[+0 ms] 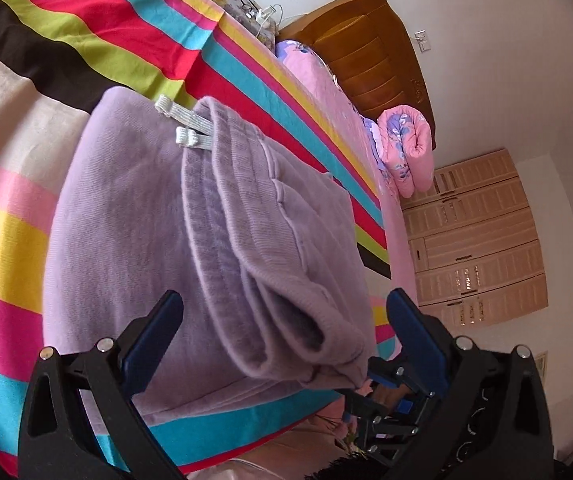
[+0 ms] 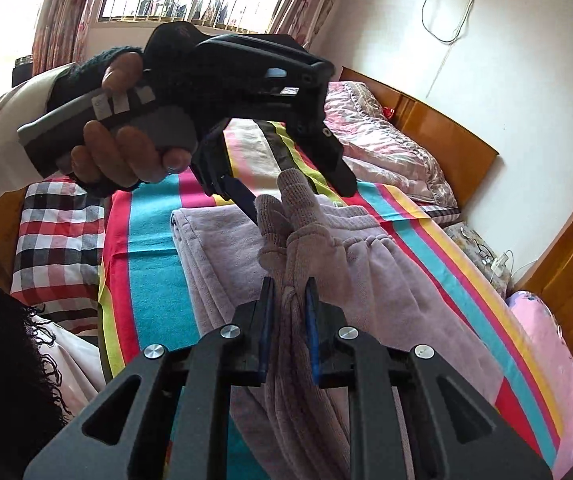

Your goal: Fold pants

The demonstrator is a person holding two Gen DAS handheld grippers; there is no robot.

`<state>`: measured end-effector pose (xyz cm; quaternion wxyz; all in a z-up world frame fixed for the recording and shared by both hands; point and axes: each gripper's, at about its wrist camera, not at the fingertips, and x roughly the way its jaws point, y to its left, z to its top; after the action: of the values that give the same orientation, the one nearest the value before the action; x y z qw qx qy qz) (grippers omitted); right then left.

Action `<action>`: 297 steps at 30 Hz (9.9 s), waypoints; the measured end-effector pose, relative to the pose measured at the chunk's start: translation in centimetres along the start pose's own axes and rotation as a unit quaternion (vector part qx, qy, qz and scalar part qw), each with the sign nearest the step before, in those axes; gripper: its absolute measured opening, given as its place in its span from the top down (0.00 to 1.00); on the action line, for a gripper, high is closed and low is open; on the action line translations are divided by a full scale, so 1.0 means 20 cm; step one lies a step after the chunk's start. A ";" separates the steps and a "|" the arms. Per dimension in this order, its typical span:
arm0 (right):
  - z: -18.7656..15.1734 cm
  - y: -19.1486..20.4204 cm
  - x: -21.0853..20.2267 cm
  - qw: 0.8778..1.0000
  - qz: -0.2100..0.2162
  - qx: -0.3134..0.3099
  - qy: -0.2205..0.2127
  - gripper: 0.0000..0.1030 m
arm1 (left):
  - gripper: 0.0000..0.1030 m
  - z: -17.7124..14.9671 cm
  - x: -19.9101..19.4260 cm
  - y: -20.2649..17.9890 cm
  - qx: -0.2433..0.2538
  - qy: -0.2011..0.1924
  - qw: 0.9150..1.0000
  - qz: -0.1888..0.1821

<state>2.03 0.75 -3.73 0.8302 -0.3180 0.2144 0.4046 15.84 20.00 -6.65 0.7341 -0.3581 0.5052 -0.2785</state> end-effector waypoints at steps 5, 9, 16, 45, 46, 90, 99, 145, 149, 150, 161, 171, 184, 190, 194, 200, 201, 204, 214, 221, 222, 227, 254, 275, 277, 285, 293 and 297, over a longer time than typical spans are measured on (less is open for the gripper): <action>-0.01 0.00 0.00 1.000 0.000 0.005 -0.007 0.85 | 0.03 0.14 0.26 -0.01 -0.018 0.073 0.997 -0.028; -0.02 -0.03 0.02 0.999 -0.001 0.033 -0.001 0.84 | 0.56 0.18 0.35 0.00 -0.016 0.069 0.997 -0.004; -0.23 -0.21 -0.26 0.986 -0.043 0.163 -0.007 0.61 | 0.73 0.15 0.35 0.03 0.015 0.042 0.998 0.037; -0.76 -0.21 -0.20 0.919 -0.204 0.318 0.110 0.31 | 0.79 -0.03 -0.10 -0.03 0.087 -0.052 0.982 0.161; -0.77 -0.22 -0.20 0.919 -0.201 0.322 0.109 0.31 | 0.78 -0.04 -0.08 0.08 0.072 -0.043 0.983 0.163; -0.26 -0.94 0.29 0.958 0.107 0.263 0.035 0.39 | 0.03 0.03 0.26 -0.28 0.266 -0.133 0.885 0.359; -0.36 -1.18 0.46 0.950 0.073 0.300 0.042 0.38 | 0.02 -0.03 0.30 -0.17 0.280 -0.136 0.877 0.366; 0.51 -0.58 1.12 0.978 0.143 0.101 0.114 0.14 | 0.01 -0.34 0.07 -0.09 0.238 -0.157 0.877 0.388; 0.51 -0.64 0.89 0.981 0.114 0.141 0.071 0.14 | 0.01 -0.38 0.06 -0.09 0.237 -0.162 0.874 0.393; 0.50 -0.63 0.81 0.982 0.107 0.142 0.064 0.14 | 0.01 -0.39 0.06 -0.10 0.238 -0.164 0.873 0.393; -0.13 -0.35 0.02 0.975 -0.016 0.215 0.062 0.14 | 0.01 -0.66 0.14 -0.24 0.290 -0.168 0.859 0.388; -0.53 -0.31 -0.05 0.938 -0.070 0.330 0.074 0.13 | 0.01 -0.72 0.18 -0.20 0.323 -0.182 0.831 0.415; -0.52 -0.22 -0.41 0.925 -0.105 0.364 0.018 0.13 | 0.01 -0.70 0.18 -0.18 0.297 -0.191 0.839 0.414; -0.45 -0.12 -0.43 0.932 -0.107 0.348 0.005 0.13 | 0.01 -0.71 0.18 -0.18 0.294 -0.199 0.835 0.421; -0.45 -0.07 -0.44 0.930 -0.116 0.350 0.001 0.12 | 0.01 -0.70 0.18 -0.18 0.281 -0.207 0.834 0.426; -0.47 -0.04 -0.44 0.922 -0.152 0.355 0.015 0.10 | 0.01 -0.78 0.12 -0.28 0.276 -0.271 0.829 0.404; -0.48 -0.04 -0.45 0.921 -0.159 0.355 0.015 0.10 | 0.01 -0.80 0.09 -0.31 0.278 -0.283 0.832 0.387; -0.48 -0.04 -0.46 0.918 -0.174 0.357 0.015 0.10 | 0.01 -0.85 0.06 -0.39 0.284 -0.300 0.834 0.366; -0.48 -0.04 -0.48 0.919 -0.183 0.350 0.005 0.10 | 0.01 -1.02 0.01 -0.55 0.297 -0.342 0.813 0.366; -0.45 -0.02 -0.47 0.924 -0.179 0.337 0.004 0.10 | 0.01 -1.04 0.00 -0.57 0.301 -0.343 0.813 0.363; -0.45 -0.02 -0.47 0.925 -0.179 0.336 0.004 0.10 | 0.01 -1.04 0.00 -0.57 0.301 -0.343 0.813 0.363; -0.45 -0.01 -0.47 0.925 -0.177 0.336 0.004 0.10 | 0.01 -1.04 -0.01 -0.57 0.301 -0.342 0.813 0.363; -0.44 0.00 -0.46 0.926 -0.174 0.335 0.006 0.10 | 0.01 -1.03 -0.01 -0.56 0.299 -0.339 0.815 0.364; -0.45 0.02 -0.45 0.926 -0.169 0.336 0.006 0.10 | 0.01 -1.04 -0.01 -0.54 0.296 -0.337 0.816 0.365; -0.45 0.01 -0.45 0.926 -0.169 0.336 0.007 0.10 | 0.01 -1.04 -0.01 -0.53 0.296 -0.337 0.816 0.365; -0.45 0.02 -0.45 0.926 -0.169 0.337 0.007 0.10 | 0.01 -1.05 -0.01 -0.53 0.296 -0.337 0.816 0.365; -0.46 0.03 -0.44 0.927 -0.165 0.337 0.008 0.10 | 0.01 -1.05 0.00 -0.52 0.298 -0.332 0.817 0.364; -0.46 0.03 -0.44 0.927 -0.164 0.339 0.009 0.10 | 0.01 -1.05 0.00 -0.50 0.293 -0.337 0.814 0.372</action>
<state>-4.42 -10.17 -5.01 0.9412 -0.0523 0.2909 0.1636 -4.38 8.91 -3.53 0.9762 0.0176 0.2152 0.0199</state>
